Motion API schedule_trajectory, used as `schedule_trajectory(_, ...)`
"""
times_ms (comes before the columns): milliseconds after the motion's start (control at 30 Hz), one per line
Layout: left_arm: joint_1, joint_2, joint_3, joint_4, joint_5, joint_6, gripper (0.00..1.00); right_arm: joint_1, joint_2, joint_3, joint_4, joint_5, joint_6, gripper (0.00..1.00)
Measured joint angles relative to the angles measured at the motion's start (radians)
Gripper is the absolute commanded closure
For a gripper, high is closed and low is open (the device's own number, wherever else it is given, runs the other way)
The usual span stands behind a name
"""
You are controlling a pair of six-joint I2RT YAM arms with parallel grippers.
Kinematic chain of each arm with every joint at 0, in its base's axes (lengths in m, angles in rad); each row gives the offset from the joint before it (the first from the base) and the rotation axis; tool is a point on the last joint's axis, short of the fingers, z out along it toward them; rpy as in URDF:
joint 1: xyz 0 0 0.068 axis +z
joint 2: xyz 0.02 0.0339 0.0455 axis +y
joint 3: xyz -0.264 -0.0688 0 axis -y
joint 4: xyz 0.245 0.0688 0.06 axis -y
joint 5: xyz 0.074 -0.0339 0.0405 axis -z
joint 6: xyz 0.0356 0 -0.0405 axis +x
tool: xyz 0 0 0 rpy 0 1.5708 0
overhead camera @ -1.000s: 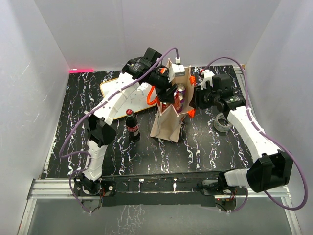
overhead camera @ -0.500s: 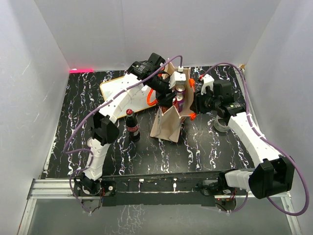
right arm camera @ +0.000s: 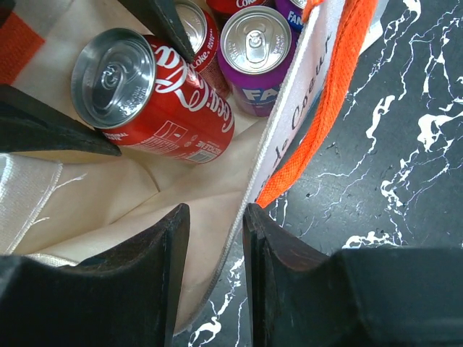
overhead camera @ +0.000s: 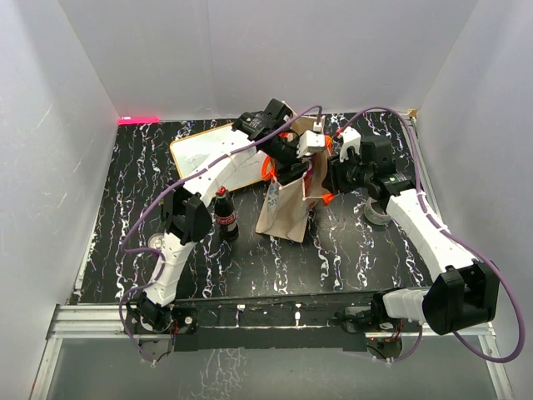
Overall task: Place the beverage into the canvas bag
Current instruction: Place the drink in the canvas bag.
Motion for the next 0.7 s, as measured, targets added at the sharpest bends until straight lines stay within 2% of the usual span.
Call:
schedule_trajectory(467,-0.031,0.026,0.041,0.003,-0.088,0.065,1.00,-0.005,0.010,0.000,0.001,0.005,-0.006,0.65)
schedule_trajectory(700,-0.034,-0.002,0.039,0.018,-0.109,0.028,1.00,-0.024,0.041,0.010,0.005,-0.001,-0.005,0.65)
